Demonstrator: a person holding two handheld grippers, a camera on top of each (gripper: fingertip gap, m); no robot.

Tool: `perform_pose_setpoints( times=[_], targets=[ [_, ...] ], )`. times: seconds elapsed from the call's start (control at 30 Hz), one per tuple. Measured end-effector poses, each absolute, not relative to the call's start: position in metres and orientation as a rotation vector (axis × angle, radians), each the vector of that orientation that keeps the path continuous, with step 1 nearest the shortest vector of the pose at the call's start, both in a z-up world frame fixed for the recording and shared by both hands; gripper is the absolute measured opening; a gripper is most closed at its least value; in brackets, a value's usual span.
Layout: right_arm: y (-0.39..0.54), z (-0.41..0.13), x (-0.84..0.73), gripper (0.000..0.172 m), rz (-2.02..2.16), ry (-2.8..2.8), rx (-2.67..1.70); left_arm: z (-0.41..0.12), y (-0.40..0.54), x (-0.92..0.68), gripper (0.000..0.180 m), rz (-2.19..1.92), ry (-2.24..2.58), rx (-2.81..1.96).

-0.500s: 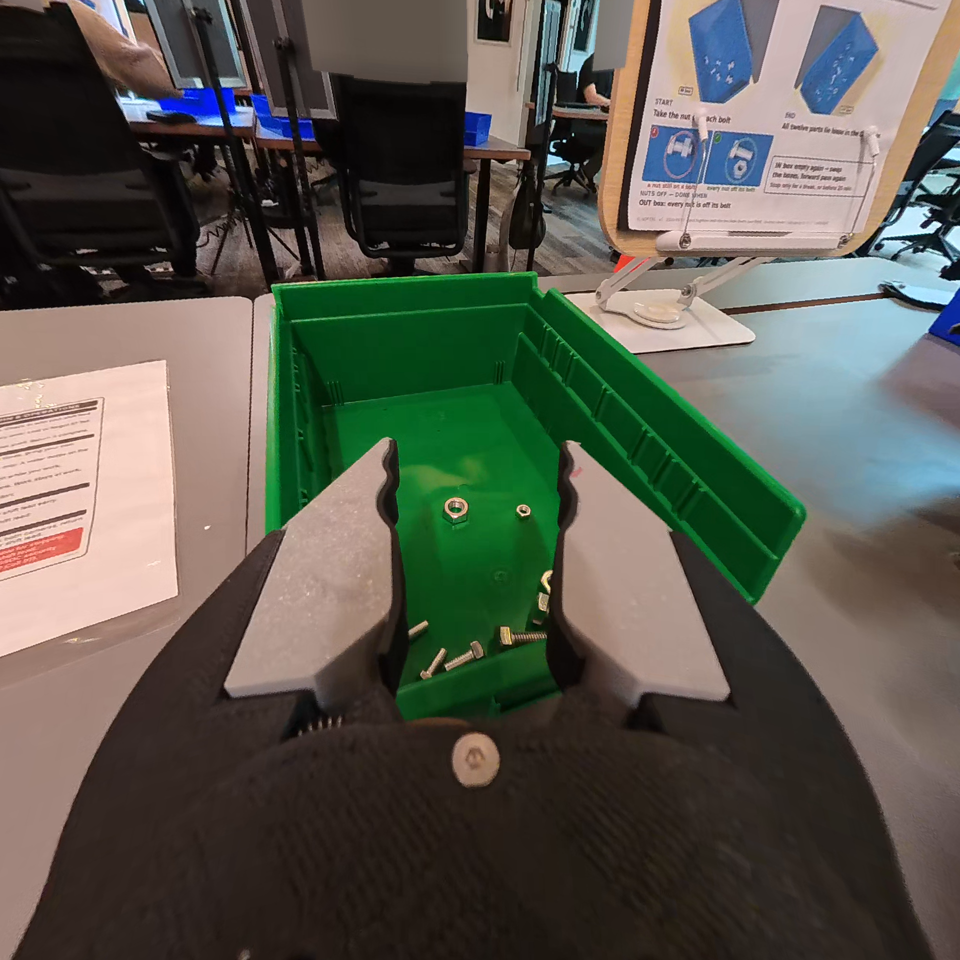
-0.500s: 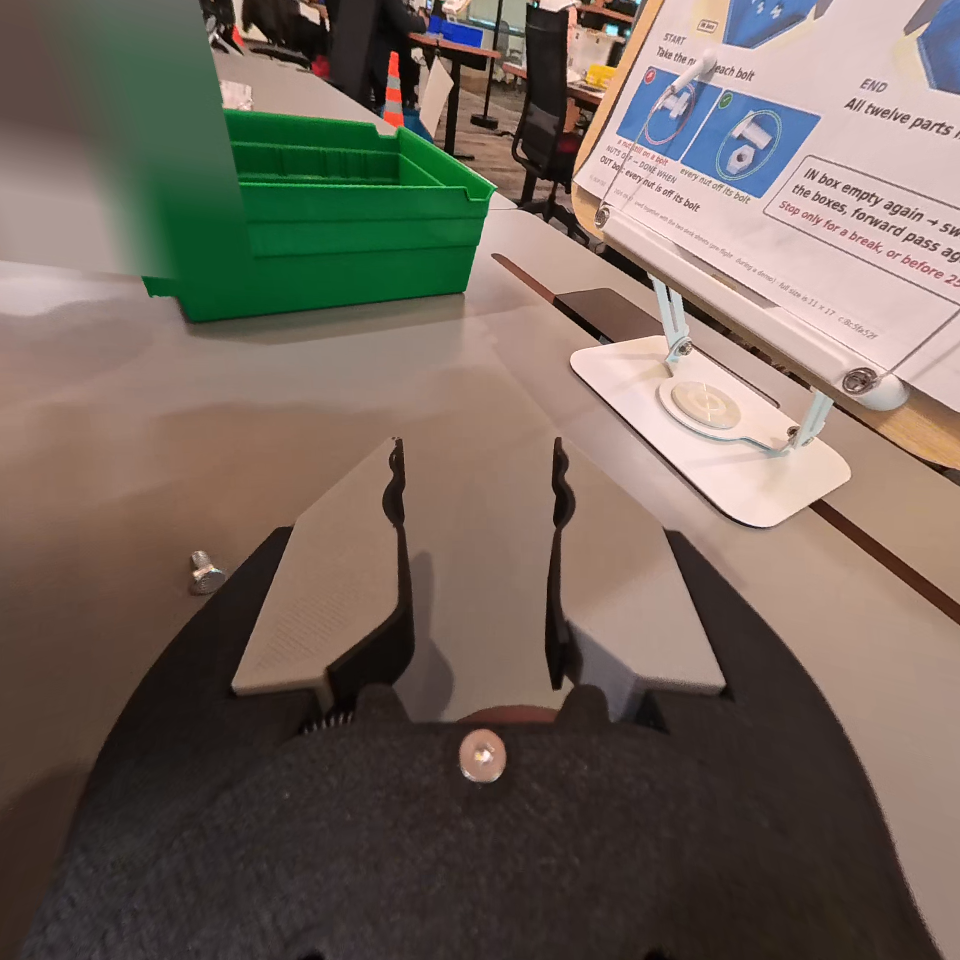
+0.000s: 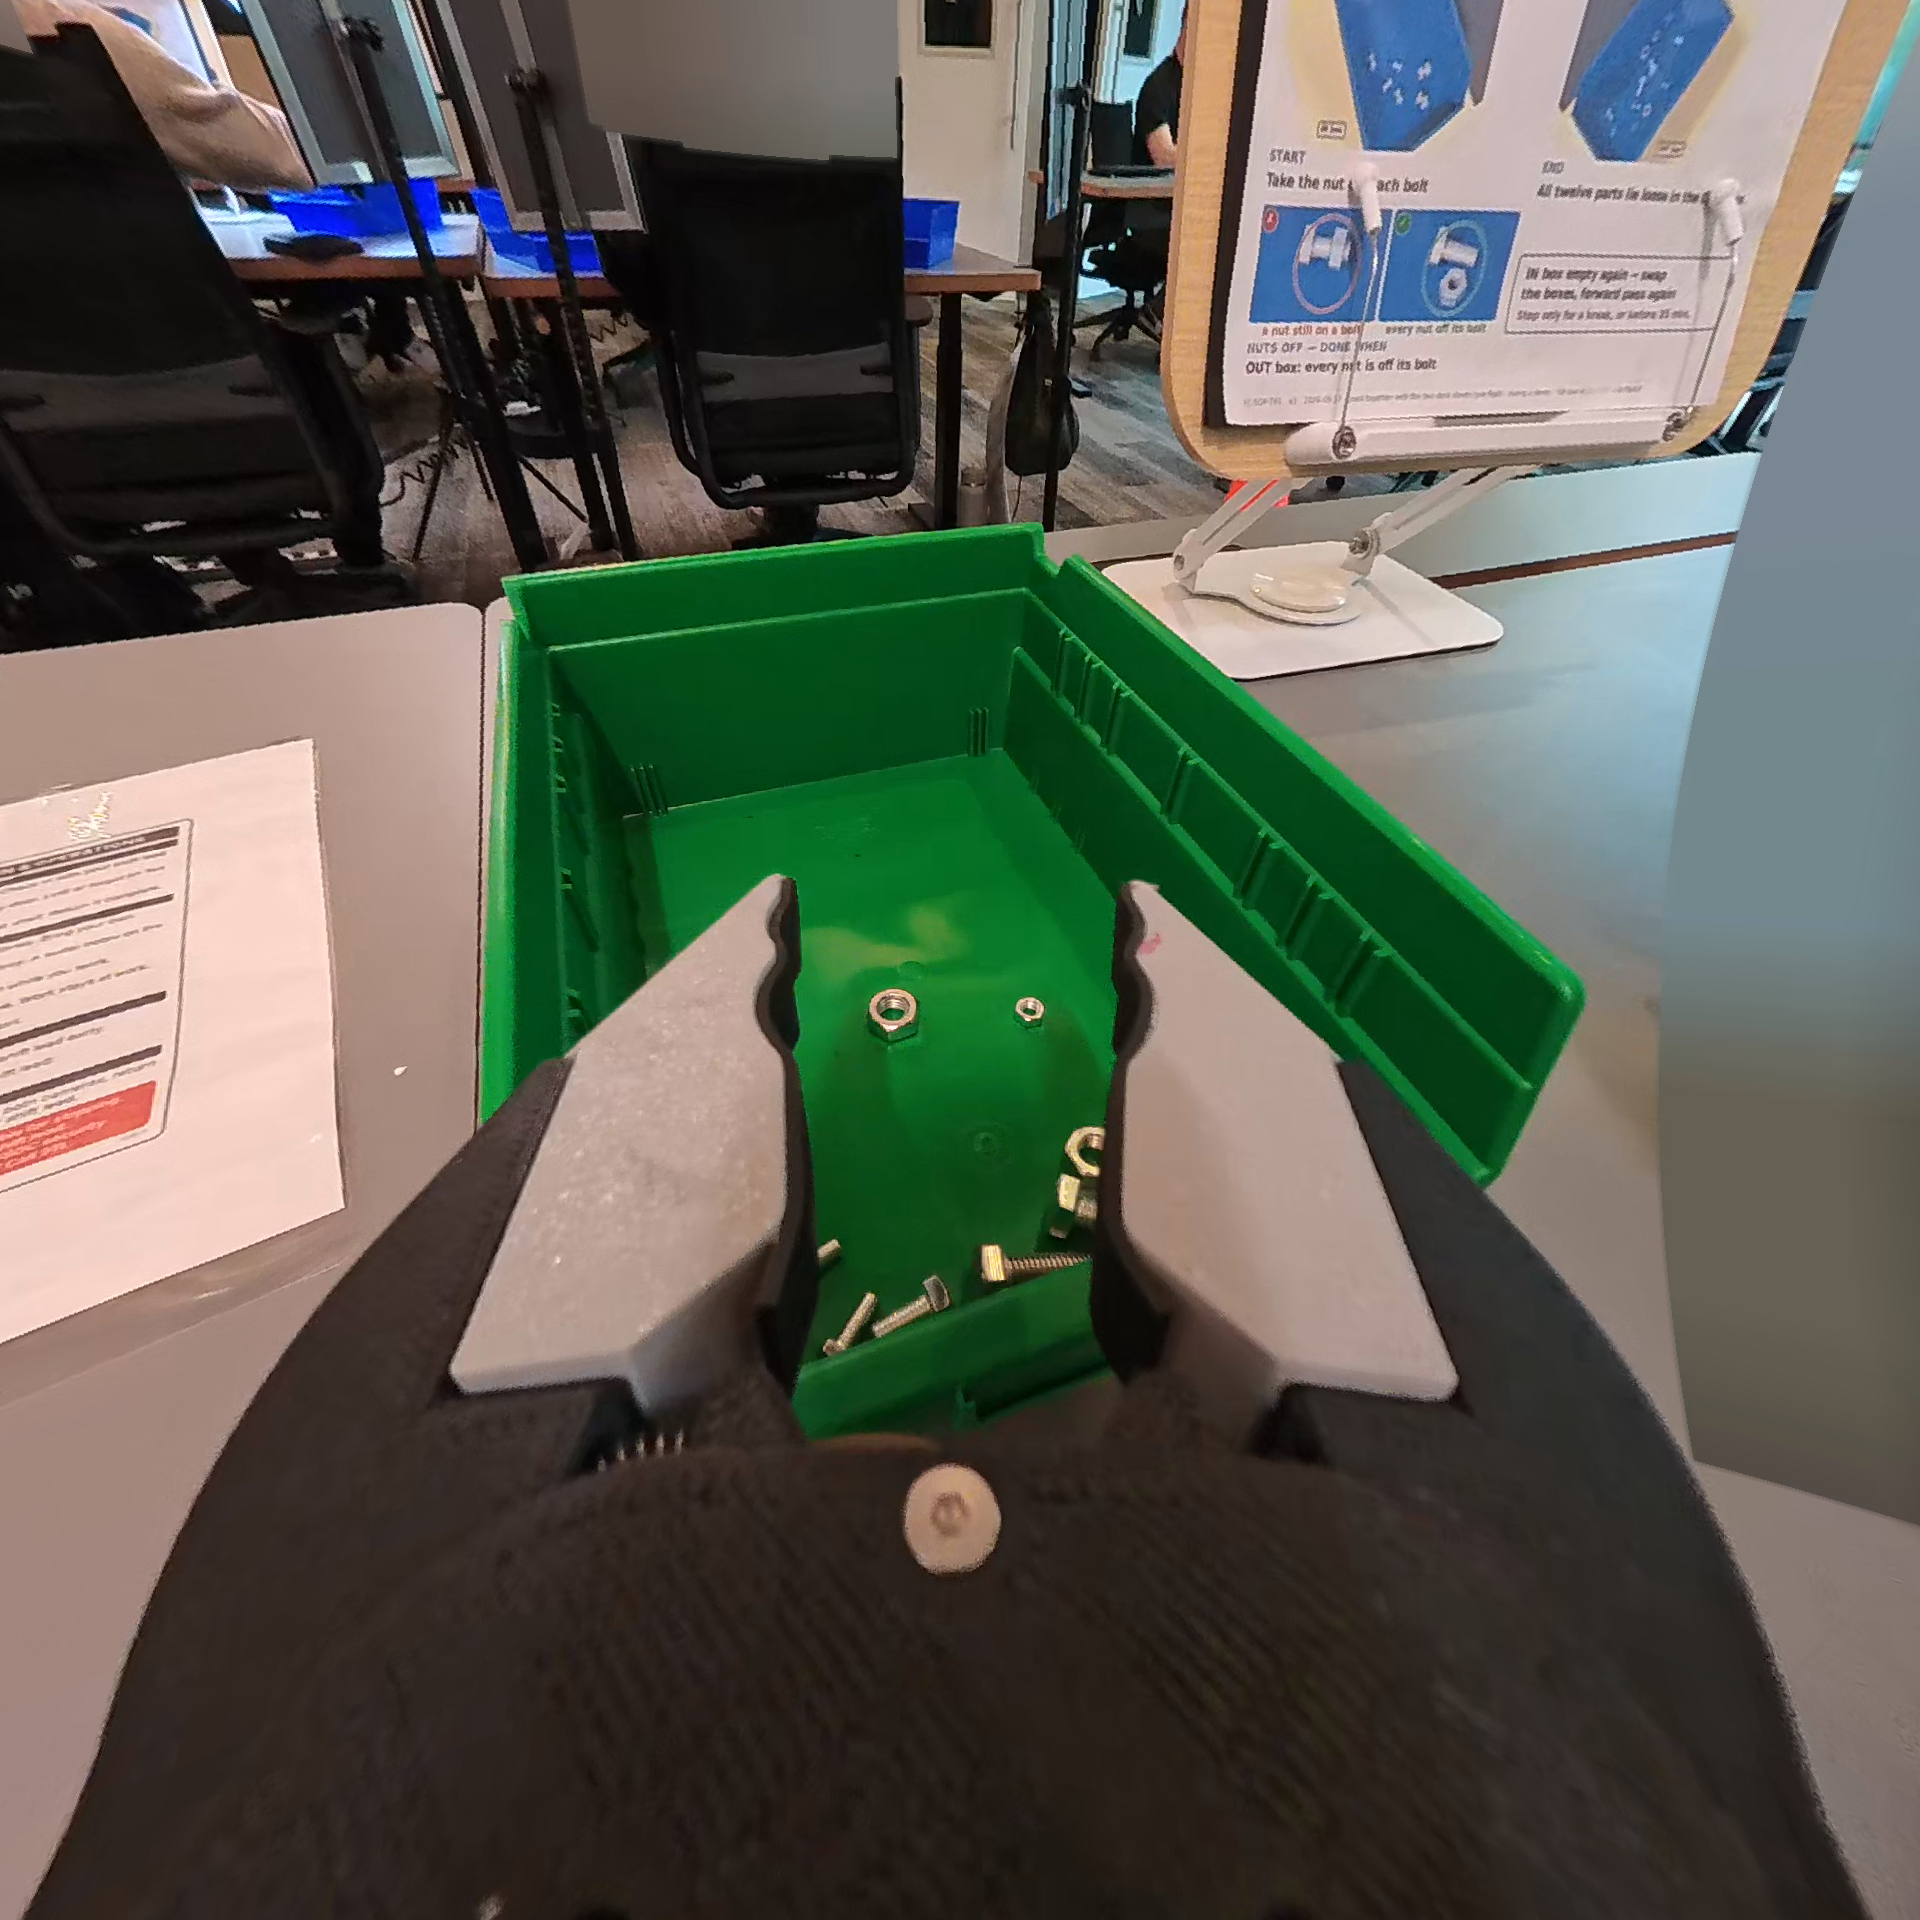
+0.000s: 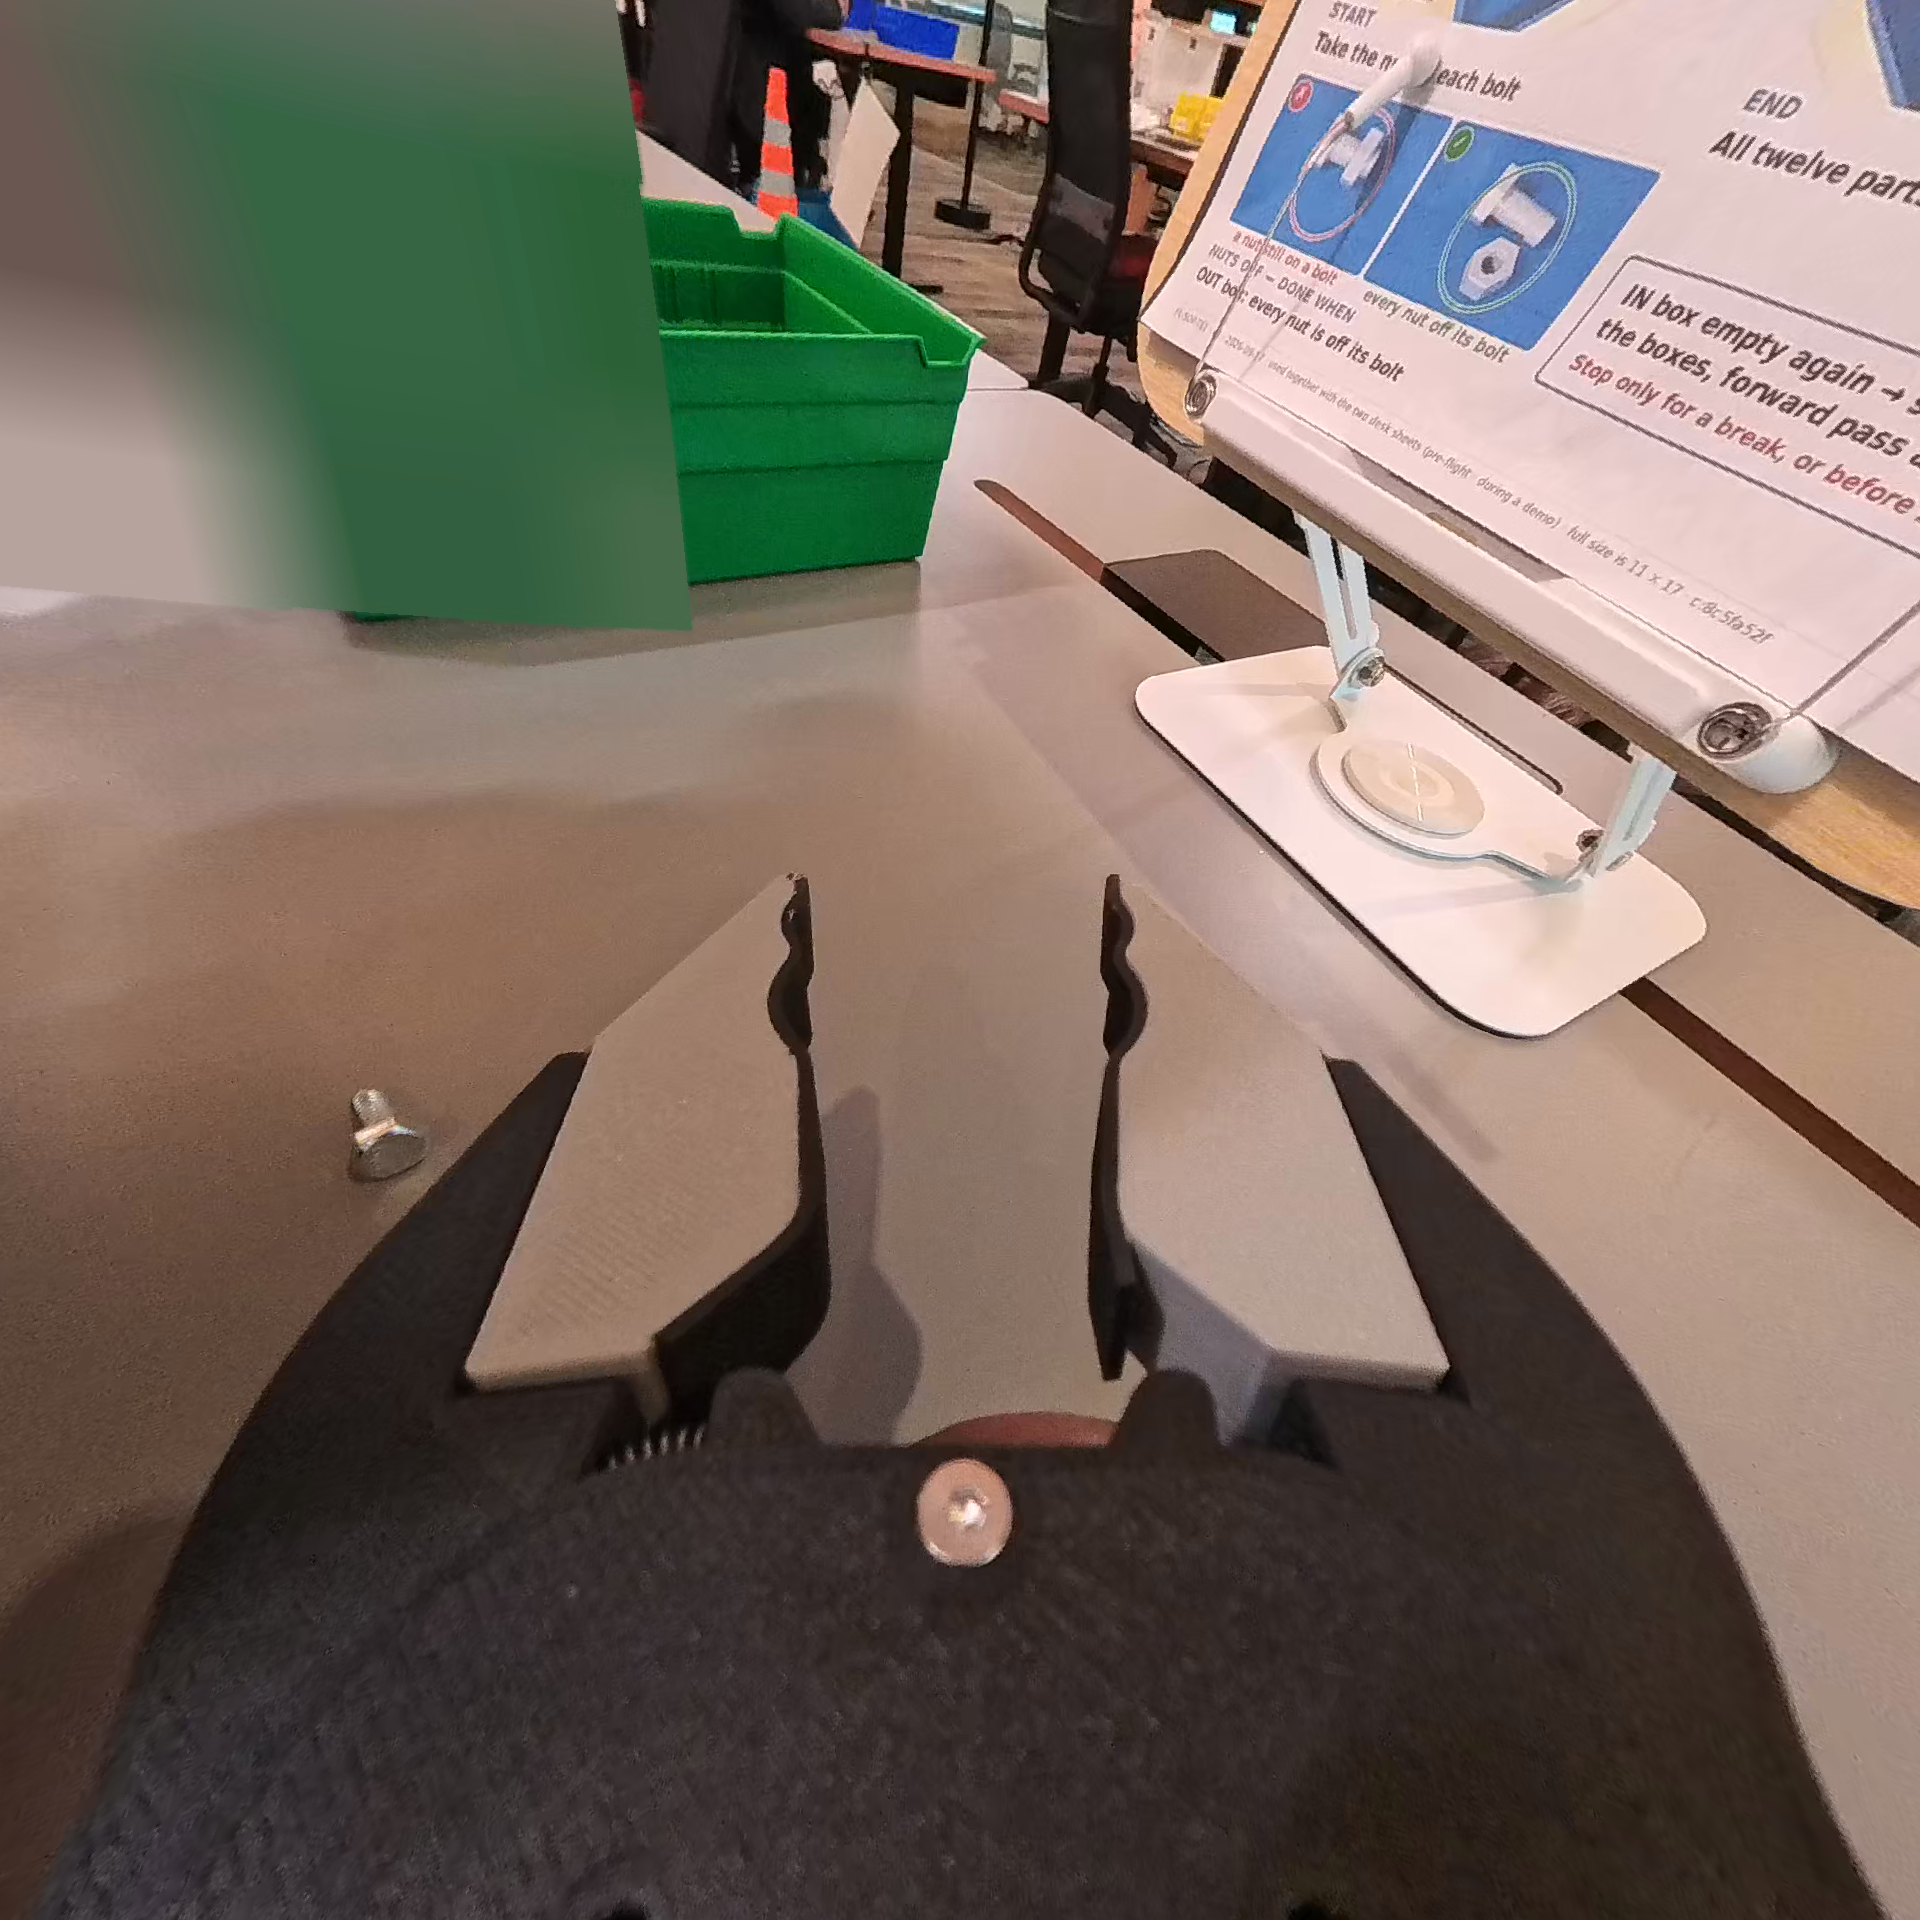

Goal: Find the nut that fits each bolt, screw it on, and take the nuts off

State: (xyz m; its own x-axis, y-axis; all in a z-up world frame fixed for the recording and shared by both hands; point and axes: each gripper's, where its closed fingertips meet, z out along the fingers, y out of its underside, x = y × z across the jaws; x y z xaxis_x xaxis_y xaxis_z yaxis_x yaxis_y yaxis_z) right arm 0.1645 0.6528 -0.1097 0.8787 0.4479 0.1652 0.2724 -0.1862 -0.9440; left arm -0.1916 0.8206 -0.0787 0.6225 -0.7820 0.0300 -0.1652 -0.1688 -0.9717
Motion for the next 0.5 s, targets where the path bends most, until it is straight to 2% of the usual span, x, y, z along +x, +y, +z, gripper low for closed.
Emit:
perform_pose_setpoints(
  times=[0.33, 0.5],
  targets=[
    [0.654, -0.116, 0.164, 0.053, 0.186, -0.549, -1.800, -0.087, 0.817, -0.185, 0.059, -0.667, 0.846, -1.707],
    [0.655, -0.118, 0.167, 0.052, 0.159, -0.549, -1.816, -0.077, 0.792, -0.167, 0.057, -0.926, 0.995, -1.706]
  ],
)
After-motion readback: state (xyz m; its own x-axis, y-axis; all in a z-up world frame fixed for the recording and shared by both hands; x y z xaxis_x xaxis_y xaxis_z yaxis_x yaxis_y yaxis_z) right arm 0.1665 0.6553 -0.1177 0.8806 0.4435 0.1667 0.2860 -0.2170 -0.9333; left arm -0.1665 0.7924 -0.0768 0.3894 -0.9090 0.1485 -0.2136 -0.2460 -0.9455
